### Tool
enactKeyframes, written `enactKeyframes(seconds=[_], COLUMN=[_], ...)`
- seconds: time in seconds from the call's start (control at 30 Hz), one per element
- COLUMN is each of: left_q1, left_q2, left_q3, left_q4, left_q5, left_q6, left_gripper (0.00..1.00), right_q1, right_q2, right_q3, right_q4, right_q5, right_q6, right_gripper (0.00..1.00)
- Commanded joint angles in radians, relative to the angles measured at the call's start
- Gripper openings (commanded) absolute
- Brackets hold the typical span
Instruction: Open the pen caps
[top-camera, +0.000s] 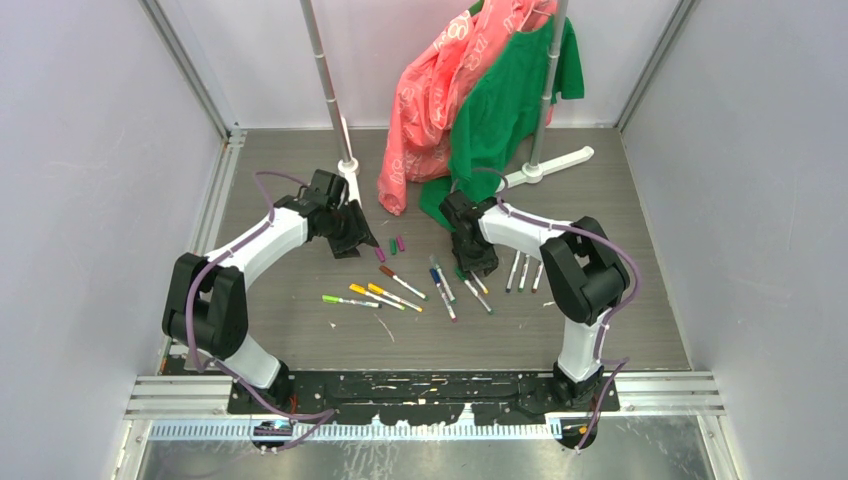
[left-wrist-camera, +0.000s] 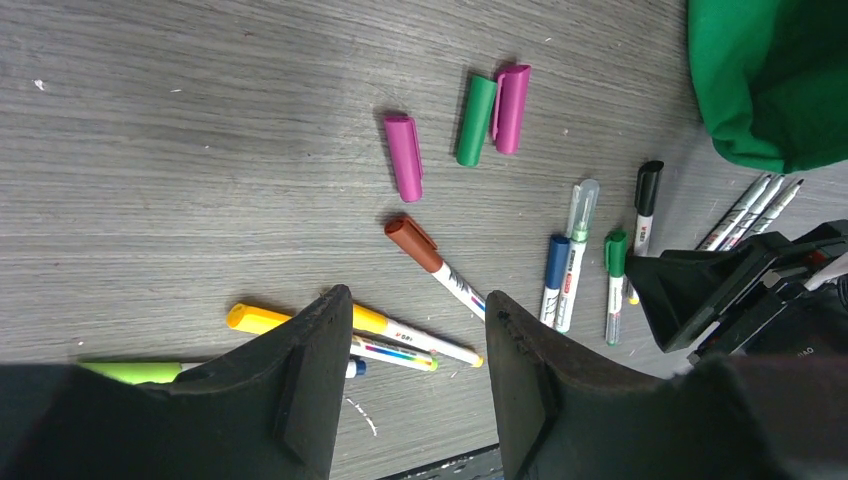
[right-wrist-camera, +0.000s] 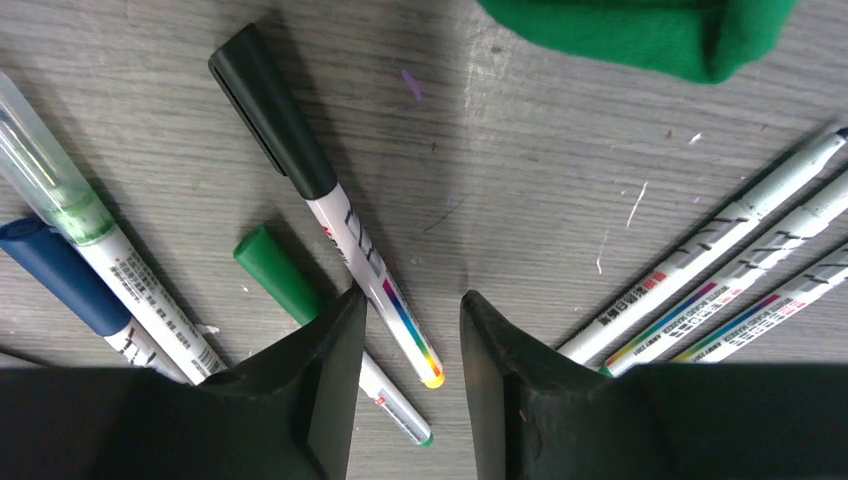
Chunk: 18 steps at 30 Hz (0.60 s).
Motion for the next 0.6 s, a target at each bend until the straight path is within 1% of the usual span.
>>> enactKeyframes(seconds=[0.0,0.13,0.17,0.23,0.27,0.3,0.47,0.57], left_q1=[0.000,0.000,0.000,0.000,0.000,0.000,0.000,0.001], left_q2=[-0.028,-0.022,-0.023,-0.023,-0.022,-0.023,-0.027,-0.034], left_q3=[-0.001,-0.002,-0.002,-0.001,0.001,0.001,0.003,0.005], left_q4=[0.044,0.044,0.046,0.048,0.048,0.048,0.037,0.028], left_q5=[0.010,0.011,0.013,0.017,0.018,0.021,0.034,0.032], left_q6=[-0.015,-0.022,-0.025,-0.029,-0.032,-0.035,-0.040,-0.038], left_gripper=[0.52,0.52,0.52,0.52,0.52,0.52,0.52,0.52], right_q1=[0.002,0.002,0.002,0.002,0.002,0.001,0.001,0.001], right_q2=[0.023,0.047,0.054,0.066,0.071,0.075,0.076,0.055], right_q3=[0.033,0.030,0.028,0.021,0.013,0.005,-0.044,-0.043], right_q4=[-0.002,-0.008,-0.008,-0.011,-0.011,-0.011,0.003,-0.006], right_q5=[-0.016,-0.028,-0.032,-0.052,-0.061,-0.070,-0.102,-0.087], right_q6=[-0.019,-0.011,-0.008,0.000,0.006,0.013,0.040,0.040], right_gripper=[0.45,0.43,0.41,0.31,0.22,0.18,0.08,0.03])
